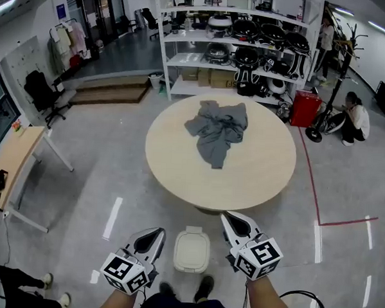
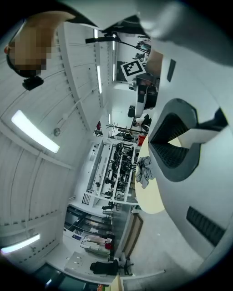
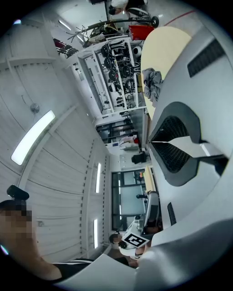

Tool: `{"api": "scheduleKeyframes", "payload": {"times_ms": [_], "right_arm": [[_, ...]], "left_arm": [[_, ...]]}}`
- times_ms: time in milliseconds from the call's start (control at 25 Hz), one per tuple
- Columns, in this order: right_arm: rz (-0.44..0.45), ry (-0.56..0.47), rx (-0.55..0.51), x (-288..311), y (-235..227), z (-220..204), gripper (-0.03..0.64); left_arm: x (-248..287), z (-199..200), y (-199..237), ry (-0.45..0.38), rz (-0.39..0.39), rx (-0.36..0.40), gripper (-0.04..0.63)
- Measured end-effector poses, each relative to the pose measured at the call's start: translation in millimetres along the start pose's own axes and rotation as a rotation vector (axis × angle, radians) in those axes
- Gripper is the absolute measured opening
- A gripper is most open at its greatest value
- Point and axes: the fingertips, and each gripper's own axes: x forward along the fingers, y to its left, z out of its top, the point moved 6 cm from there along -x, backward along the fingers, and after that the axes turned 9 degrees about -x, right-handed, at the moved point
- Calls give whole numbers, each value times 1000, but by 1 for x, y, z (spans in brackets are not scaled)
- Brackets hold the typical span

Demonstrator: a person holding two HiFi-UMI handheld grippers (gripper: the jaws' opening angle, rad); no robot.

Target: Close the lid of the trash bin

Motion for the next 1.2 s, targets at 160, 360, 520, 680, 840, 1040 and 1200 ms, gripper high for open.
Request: {"api": "scheduleKeyframes", "payload": {"times_ms": [160, 360, 520, 680, 840, 1040, 1200], "right_arm": [[13, -22, -4, -11, 24, 9, 11], [-4, -30, -54, -37, 77, 16, 11], [-40, -15, -68, -63, 140, 7, 11], [-70, 27, -53, -96, 207, -11, 11], [-101, 76, -22, -131, 261, -21, 11], [-121, 85, -35, -163, 309, -7, 11], [-112, 63, -56, -188, 334, 1, 11]], "left_arm": [[-28, -12, -7, 12, 7, -36, 0], [-75, -22, -19, -31, -47, -4, 0], [-139, -42, -18, -48, -70, 22, 0], [-201, -68, -17, -45, -80, 37, 0], [-253, -83, -28, -38, -121, 8, 0], [-305, -86, -47, -41, -147, 0, 0], [-336, -89, -66, -59, -150, 14, 0]]}}
